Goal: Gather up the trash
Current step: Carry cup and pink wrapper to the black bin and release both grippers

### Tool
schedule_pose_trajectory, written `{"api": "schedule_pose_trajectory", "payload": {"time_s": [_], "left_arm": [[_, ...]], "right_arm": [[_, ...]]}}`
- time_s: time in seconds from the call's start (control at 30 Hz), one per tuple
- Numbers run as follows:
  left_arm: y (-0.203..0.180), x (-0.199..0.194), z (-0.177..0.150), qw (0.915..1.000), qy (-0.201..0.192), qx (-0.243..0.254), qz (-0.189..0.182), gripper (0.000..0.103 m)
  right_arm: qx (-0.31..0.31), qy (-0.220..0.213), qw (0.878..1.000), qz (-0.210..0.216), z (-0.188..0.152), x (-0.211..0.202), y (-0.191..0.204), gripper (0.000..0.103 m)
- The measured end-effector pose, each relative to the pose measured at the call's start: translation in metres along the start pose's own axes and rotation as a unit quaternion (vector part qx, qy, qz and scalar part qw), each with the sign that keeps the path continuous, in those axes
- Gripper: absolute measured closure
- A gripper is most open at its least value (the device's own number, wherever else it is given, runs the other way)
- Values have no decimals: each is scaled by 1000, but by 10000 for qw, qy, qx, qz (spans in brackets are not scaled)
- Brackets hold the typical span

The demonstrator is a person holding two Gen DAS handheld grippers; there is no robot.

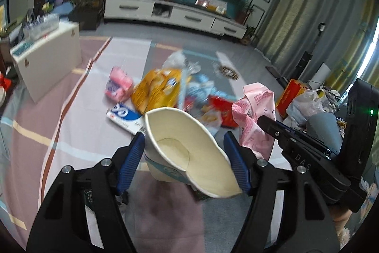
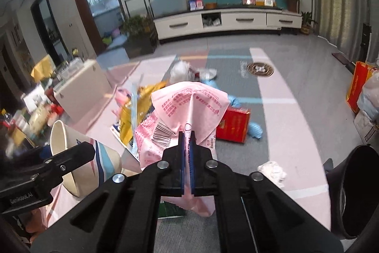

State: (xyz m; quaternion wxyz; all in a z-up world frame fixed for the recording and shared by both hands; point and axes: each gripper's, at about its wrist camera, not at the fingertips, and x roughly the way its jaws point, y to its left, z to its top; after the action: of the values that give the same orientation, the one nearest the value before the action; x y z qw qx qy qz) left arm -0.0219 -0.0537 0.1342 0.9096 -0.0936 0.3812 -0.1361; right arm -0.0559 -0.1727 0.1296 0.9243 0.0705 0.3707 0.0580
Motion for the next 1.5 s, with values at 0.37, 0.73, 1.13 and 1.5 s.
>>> {"api": "schedule_pose_trajectory", "payload": {"time_s": [0.37, 0.73, 1.13, 1.5], "left_arm": [[-84, -28, 2, 9922, -858, 675, -602, 33], [-187, 7, -6, 9771, -886, 1157, -1553, 33], [-267, 111, -28, 9543, 322, 854, -2845, 33], [-306, 173, -66, 9337, 1273, 627, -3288, 26]], "right_arm": [[615, -1008, 9920, -444, 9, -80, -56, 99], [1721, -1599, 9644, -1217, -10, -135, -144, 99], [3457, -1180, 8995, -2397, -79, -143, -256, 99], [4209, -678, 8644, -2667, -109, -127, -300, 98]]}}
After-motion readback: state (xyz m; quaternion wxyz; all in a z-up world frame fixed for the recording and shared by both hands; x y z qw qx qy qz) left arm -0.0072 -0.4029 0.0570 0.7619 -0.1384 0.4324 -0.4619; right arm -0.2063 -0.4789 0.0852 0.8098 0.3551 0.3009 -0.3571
